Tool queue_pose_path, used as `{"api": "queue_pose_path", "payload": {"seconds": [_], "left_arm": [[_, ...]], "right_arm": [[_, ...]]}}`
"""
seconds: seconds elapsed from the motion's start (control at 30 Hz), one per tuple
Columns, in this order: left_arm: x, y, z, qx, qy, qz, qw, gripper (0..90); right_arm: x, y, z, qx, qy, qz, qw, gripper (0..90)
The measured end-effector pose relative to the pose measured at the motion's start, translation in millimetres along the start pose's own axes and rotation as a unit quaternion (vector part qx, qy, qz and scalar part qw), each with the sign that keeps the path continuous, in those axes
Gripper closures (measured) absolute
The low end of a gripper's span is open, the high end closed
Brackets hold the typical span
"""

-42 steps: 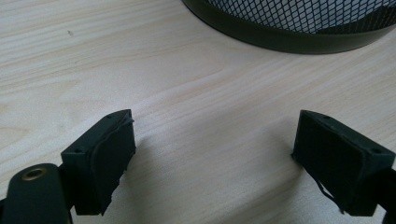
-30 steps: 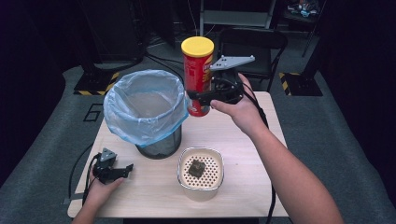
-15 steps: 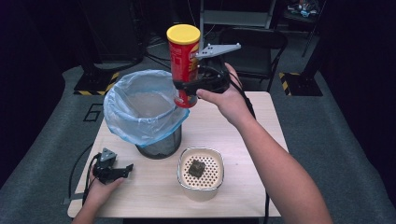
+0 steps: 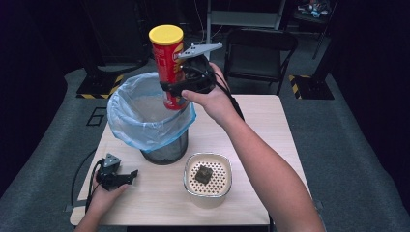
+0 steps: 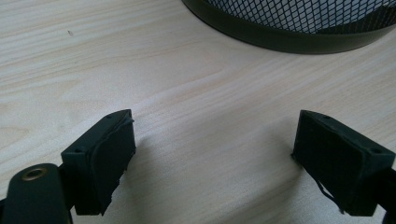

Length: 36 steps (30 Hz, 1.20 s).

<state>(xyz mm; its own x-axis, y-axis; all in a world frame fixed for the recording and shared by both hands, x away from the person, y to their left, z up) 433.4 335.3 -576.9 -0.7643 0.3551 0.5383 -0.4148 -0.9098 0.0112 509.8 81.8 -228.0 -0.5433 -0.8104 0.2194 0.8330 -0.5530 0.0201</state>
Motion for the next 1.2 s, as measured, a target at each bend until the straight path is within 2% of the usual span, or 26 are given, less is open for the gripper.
{"api": "queue_pose_path", "payload": {"seconds": [0.43,0.6,0.83,0.93,1.03,1.1,1.13,1.2], "left_arm": [[0.0,0.1,0.0,0.000,0.000,0.000,1.0000,12.5],[0.0,0.0,0.0,0.000,0.000,0.000,1.0000,12.5],[0.0,0.0,0.0,0.000,0.000,0.000,1.0000,12.5],[0.0,0.0,0.0,0.000,0.000,0.000,1.0000,12.5],[0.1,0.2,-0.1,-0.001,0.000,-0.001,1.0000,12.5],[0.3,0.5,0.0,-0.002,0.001,-0.002,1.0000,12.8],[-1.1,0.5,0.2,-0.002,0.010,0.002,0.9999,12.8],[-0.9,0.6,0.1,-0.002,0.009,0.002,1.0000,12.9]], "right_arm": [[-23.4,-11.8,-1.5,0.013,0.005,-0.002,0.9999,23.8],[-36.8,-16.5,-9.0,0.010,0.004,0.003,0.9999,23.8],[-56.7,-19.4,-26.8,0.014,-0.015,0.005,0.9998,23.4],[-63.7,-23.6,-33.0,-0.002,-0.013,0.013,0.9998,11.2],[-63.1,-24.1,-35.5,0.012,-0.005,0.007,0.9999,6.8],[-61.3,-23.9,-38.0,0.005,-0.007,0.016,0.9998,6.8],[-59.6,-22.5,-40.0,0.008,-0.011,0.016,0.9998,7.0],[-54.5,-19.2,-43.9,0.011,-0.015,0.013,0.9997,8.2]]}}
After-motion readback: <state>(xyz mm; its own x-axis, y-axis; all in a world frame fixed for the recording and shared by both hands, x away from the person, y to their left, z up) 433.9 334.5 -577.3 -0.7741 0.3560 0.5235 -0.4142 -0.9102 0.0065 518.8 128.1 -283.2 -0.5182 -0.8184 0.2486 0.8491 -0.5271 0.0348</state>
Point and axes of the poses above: each handheld gripper's, and its own axes: x roughly backward along the jaws, z roughly out of its top, y roughly to its right, the point moved 7 cm from there along -x, roughly forward along the jaws, and after that the axes turned 10 degrees about y, right-handed, at the moved point
